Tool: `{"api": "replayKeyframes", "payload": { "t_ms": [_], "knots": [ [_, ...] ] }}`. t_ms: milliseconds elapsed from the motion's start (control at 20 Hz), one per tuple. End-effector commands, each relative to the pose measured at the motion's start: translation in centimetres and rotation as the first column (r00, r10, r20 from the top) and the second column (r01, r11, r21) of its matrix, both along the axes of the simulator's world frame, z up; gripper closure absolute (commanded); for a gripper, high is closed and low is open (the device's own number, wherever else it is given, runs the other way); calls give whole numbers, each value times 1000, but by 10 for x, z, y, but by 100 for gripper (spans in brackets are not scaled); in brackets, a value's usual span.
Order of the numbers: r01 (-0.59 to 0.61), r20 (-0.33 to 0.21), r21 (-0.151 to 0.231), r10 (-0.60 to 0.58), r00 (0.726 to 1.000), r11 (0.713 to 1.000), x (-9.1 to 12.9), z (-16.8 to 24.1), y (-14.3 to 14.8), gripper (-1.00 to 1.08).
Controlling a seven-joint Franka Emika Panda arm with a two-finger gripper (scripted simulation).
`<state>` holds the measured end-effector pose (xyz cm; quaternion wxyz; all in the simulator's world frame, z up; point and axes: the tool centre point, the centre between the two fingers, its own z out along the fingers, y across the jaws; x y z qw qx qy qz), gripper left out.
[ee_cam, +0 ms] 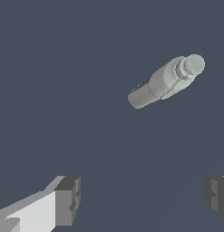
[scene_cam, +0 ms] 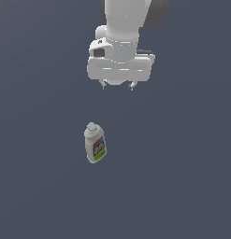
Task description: Pick up the object and move it to a goal position.
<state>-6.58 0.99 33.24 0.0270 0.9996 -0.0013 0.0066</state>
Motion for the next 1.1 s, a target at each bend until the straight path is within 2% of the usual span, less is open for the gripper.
{"api": "replayKeyframes", "payload": {
  "t_ms": [0,300,500,750,1050],
  "knots": [
    [37,0,4,-37,999,999,5,-1,-3,-92],
    [172,2,18,-172,985,985,25,-6,-15,-92],
    [293,1,29,-293,956,956,43,-11,-27,-92],
    [448,-3,40,-449,894,893,65,-19,-44,-92],
    [615,-8,49,-615,788,787,90,-32,-65,-92]
  ]
}}
